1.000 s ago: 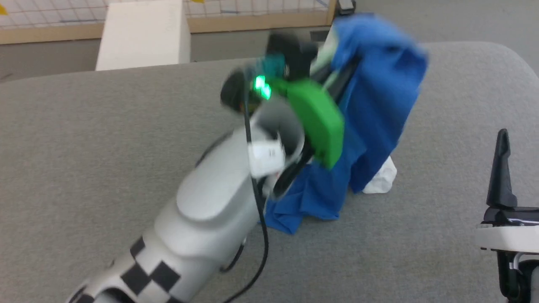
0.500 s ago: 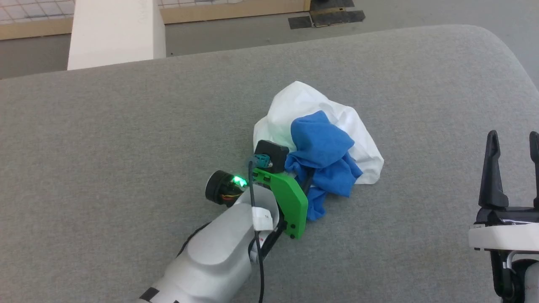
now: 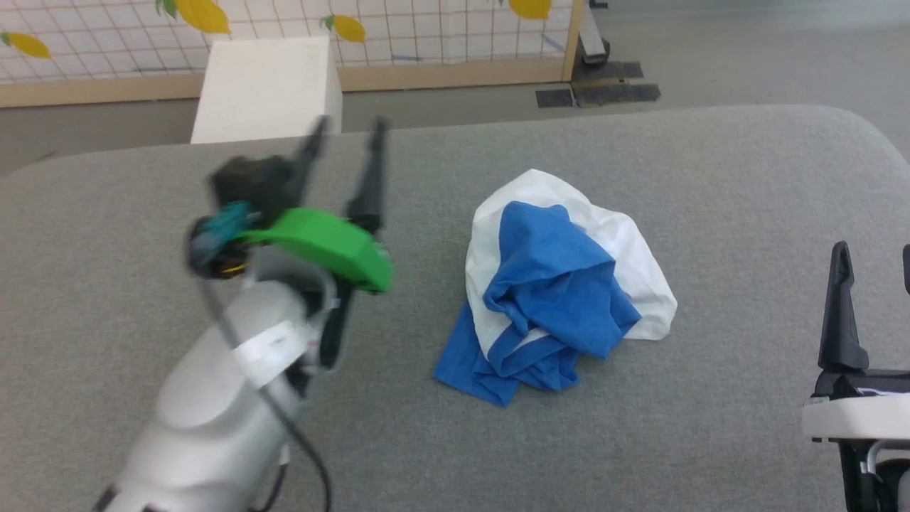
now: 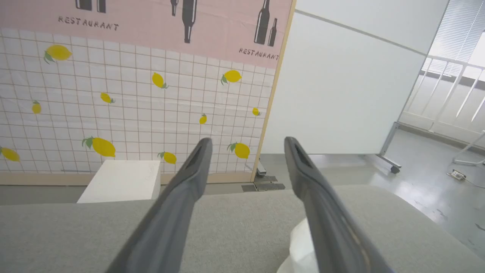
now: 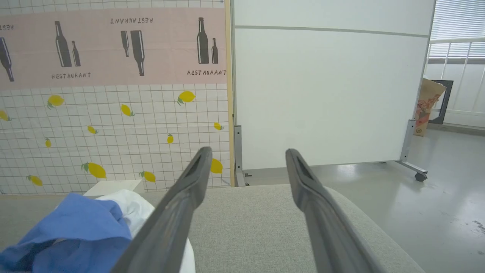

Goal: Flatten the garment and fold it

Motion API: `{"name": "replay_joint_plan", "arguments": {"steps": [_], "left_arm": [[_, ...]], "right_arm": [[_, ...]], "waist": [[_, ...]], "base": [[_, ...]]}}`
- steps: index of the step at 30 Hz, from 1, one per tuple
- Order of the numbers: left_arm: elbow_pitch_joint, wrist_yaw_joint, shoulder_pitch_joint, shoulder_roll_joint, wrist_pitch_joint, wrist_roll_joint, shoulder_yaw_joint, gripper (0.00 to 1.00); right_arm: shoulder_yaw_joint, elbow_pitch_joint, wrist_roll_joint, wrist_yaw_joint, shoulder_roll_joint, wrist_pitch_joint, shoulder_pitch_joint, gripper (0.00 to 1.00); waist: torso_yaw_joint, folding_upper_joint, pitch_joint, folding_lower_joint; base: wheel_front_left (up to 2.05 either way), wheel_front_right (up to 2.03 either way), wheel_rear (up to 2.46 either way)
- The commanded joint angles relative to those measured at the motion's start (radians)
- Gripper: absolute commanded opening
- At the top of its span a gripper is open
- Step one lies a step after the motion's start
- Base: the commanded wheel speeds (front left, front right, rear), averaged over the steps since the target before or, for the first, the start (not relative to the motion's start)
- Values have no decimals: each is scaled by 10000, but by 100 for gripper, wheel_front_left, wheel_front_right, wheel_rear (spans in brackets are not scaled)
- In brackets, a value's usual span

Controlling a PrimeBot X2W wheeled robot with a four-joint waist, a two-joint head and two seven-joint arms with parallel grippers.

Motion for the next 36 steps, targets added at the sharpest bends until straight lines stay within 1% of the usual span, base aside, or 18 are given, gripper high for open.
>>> {"name": "replay_joint_plan", "arguments": {"steps": [1, 3, 4, 5, 7, 9, 11, 14, 16, 19, 23, 26, 28, 30, 33, 36], "left_arm": [[-611, 389, 630, 376, -177, 139, 353, 100], [-1564, 837, 1327, 846, -305, 492, 714, 100], [-2006, 1003, 1684, 994, -339, 653, 867, 100], [-2543, 1200, 2157, 1109, -366, 838, 1085, 100], [-3537, 1429, 2981, 1187, -381, 1395, 1525, 100], [-4342, 1581, 3881, 1070, -385, 2060, 1983, 100], [-4903, 1622, 4785, 836, -386, 2739, 2340, 100], [-5320, 1619, 5992, 497, -388, 3734, 2590, 100], [-5304, 1546, 6668, 255, -388, 4190, 2655, 100], [-5149, 1220, 7289, -215, -389, 4462, 2806, 100], [-4982, 677, 7421, -685, -389, 4740, 3071, 100], [-4867, 331, 7313, -949, -389, 4908, 3247, 100], [-4803, 131, 7225, -1133, -390, 5027, 3361, 100], [-4715, -69, 7173, -1330, -390, 5103, 3462, 100], [-4574, -357, 7128, -1598, -390, 5231, 3572, 100], [-4427, -577, 7044, -1836, -390, 5359, 3642, 100]], "right_arm": [[-17, -85, -3, -17, 9, 37, 173, 100], [-3, -134, 31, -17, 9, 64, 288, 100], [3, -152, 47, -17, 9, 76, 345, 100], [5, -176, 67, -17, 9, 92, 412, 100], [8, -216, 95, -17, 9, 122, 517, 100], [25, -248, 116, -17, 9, 139, 591, 100], [54, -252, 136, -17, 9, 144, 635, 100], [96, -239, 173, -17, 9, 155, 685, 100], [140, -217, 183, -17, 9, 169, 720, 100], [158, -130, 226, -17, 9, 191, 784, 100], [207, -48, 327, -17, 9, 307, 727, 100], [423, -146, 287, -17, 9, 605, 507, 100], [733, -263, 172, -17, -26, 1016, 288, 100], [1190, -265, 306, -17, -286, 1632, 62, 100], [1810, -138, 816, -17, -892, 2828, -226, 100], [2188, 160, 1255, -17, -1513, 3967, -376, 100]], "waist": [[188, 0, -212, 1], [203, 0, -247, 1], [211, 0, -255, 1], [223, 0, -250, 1], [254, 0, -208, 1], [279, 0, -144, 1], [292, 0, -88, 1], [324, 0, -21, 1], [355, 0, 29, 1], [470, 0, 93, 1], [664, 0, 154, 1], [809, 0, 226, 1], [901, 0, 324, 1], [1011, 0, 449, 1], [1219, 0, 697, 1], [1502, 0, 990, 1]], "base": [[0, 0, 0], [0, 0, 0], [0, 0, 0], [0, 0, 0], [0, 0, 0], [0, 0, 0], [0, 0, 0], [0, 0, 0], [0, 0, 0], [0, 0, 0], [0, 0, 0], [0, 0, 0], [0, 0, 0], [0, 0, 0], [0, 0, 0], [0, 0, 0]]}}
